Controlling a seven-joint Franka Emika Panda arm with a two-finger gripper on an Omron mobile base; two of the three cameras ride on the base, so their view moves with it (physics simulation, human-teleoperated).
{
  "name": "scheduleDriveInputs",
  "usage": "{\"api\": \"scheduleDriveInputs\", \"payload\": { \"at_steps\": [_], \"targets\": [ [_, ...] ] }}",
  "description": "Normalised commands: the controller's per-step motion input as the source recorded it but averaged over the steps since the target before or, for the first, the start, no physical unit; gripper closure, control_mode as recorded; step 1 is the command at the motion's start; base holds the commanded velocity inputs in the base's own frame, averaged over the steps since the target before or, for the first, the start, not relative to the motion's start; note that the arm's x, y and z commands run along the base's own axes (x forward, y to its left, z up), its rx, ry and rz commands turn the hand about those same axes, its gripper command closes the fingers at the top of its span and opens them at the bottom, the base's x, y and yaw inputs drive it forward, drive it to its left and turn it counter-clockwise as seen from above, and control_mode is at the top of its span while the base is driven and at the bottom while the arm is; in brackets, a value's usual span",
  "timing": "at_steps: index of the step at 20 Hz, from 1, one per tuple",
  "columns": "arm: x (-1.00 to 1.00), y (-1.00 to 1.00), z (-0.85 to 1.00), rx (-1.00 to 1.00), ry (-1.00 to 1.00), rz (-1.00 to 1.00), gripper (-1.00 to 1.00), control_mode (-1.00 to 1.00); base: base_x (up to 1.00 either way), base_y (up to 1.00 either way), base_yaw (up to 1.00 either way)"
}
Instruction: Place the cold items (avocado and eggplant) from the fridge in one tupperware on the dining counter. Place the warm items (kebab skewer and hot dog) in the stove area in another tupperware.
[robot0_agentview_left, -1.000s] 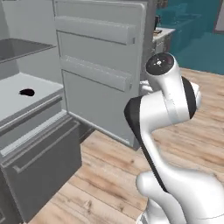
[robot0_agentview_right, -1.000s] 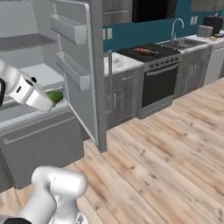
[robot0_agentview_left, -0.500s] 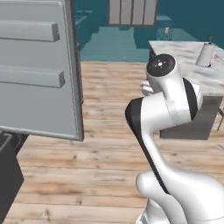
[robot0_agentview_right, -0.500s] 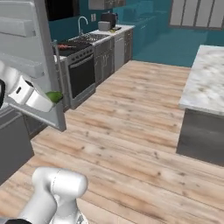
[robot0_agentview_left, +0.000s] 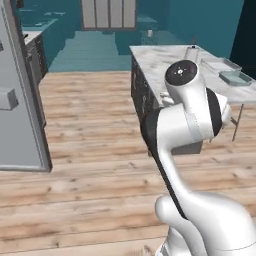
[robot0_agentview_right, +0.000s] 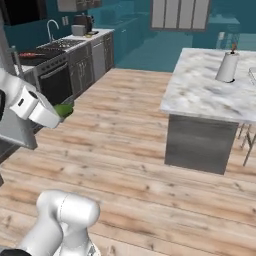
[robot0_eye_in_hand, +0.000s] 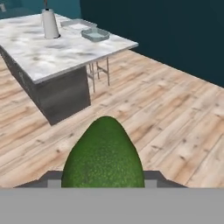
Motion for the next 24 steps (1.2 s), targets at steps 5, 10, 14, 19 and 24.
{"api": "scheduleDriveInputs", "payload": {
  "at_steps": [5,10,14,19,24],
  "targets": [
    [0.0,0.0,0.0,0.0,0.0,0.0,1.0,1.0,0.44,-1.0,0.18],
    [0.0,0.0,0.0,0.0,0.0,0.0,1.0,1.0,0.34,-1.0,0.12],
    [0.0,0.0,0.0,0.0,0.0,0.0,1.0,1.0,0.21,-1.0,0.07],
    [0.0,0.0,0.0,0.0,0.0,0.0,1.0,1.0,0.15,-1.0,0.04],
    [0.0,0.0,0.0,0.0,0.0,0.0,1.0,1.0,0.12,-1.0,0.0]
  ]
}}
